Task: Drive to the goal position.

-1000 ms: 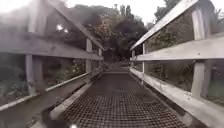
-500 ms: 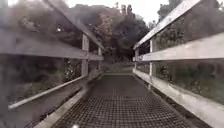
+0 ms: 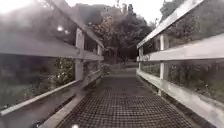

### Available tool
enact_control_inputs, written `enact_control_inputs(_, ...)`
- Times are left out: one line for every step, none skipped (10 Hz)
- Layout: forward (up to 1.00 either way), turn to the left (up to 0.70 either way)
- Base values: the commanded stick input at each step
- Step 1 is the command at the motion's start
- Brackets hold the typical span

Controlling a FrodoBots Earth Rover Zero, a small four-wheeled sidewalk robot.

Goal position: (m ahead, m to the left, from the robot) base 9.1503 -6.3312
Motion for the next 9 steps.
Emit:
enact_control_inputs(0.85, -0.34)
enact_control_inputs(0.85, -0.34)
enact_control_inputs(0.85, -0.05)
enact_control_inputs(0.85, 0.00)
enact_control_inputs(0.85, 0.00)
enact_control_inputs(0.85, 0.00)
enact_control_inputs(0.85, 0.00)
enact_control_inputs(0.85, 0.00)
enact_control_inputs(0.85, 0.00)
